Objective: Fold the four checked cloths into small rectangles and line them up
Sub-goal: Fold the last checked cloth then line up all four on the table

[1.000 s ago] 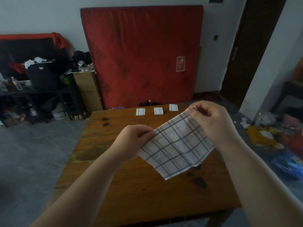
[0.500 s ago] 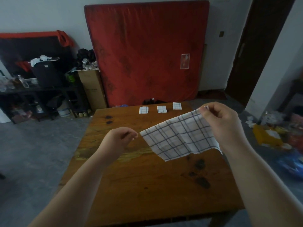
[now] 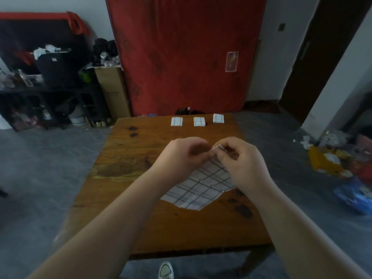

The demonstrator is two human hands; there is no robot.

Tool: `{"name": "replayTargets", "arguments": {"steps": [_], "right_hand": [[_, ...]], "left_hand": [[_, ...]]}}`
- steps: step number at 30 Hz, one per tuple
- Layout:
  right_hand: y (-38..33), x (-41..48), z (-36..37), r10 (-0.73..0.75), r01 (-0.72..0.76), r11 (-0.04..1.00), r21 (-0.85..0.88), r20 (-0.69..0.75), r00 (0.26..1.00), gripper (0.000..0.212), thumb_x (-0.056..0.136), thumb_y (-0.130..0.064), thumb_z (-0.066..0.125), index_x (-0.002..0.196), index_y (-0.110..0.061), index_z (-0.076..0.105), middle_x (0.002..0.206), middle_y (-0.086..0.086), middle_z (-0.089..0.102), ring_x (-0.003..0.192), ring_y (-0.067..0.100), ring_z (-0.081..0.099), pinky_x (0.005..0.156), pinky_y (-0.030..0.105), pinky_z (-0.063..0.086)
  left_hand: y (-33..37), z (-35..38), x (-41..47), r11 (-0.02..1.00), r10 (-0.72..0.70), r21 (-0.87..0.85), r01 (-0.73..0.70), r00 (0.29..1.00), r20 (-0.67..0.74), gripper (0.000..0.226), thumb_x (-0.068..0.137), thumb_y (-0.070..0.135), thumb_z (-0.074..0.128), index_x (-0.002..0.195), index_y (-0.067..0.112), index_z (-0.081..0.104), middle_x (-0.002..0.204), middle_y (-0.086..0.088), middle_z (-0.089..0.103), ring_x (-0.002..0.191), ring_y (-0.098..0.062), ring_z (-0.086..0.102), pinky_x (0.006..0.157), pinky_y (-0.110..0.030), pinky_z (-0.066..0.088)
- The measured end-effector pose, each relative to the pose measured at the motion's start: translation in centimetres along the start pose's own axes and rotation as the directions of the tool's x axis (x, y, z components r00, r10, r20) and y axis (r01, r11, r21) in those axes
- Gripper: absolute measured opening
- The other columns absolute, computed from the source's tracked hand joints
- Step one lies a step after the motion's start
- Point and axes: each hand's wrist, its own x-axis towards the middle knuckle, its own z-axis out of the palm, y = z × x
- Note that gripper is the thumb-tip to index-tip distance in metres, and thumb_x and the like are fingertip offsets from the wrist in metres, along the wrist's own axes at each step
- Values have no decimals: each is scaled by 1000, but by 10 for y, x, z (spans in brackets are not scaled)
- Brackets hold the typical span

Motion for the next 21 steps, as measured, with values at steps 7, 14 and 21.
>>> {"name": "replayTargets", "arguments": {"steps": [7,14,21], "right_hand": [[-12,0,10,-12,13,998,68,-3,1000,12,97,-24,67,93,-34,69,90,-19,69,82,2,65,69,12,52],[-38,14,26,2,11,989,149,-86,996,8,97,-25,66,96,-32,70,93,-16,70,87,3,68,77,21,56],[-87,36,59,-36,59,991,122,-181,983,10,97,-25,65,92,-34,68,92,-22,69,85,-3,65,67,4,47]], "left_hand": [[-17,-6,-17,992,-79,-101,77,997,-18,9,97,37,65,91,43,70,74,18,69,66,6,62,54,-11,48],[-63,-40,-41,987,-133,-89,131,991,-17,10,98,38,62,95,44,70,86,22,70,80,4,64,67,-16,52],[-117,-112,-59,984,-171,-55,168,984,-51,13,99,35,62,101,36,74,86,21,72,81,7,65,66,-13,52]]}}
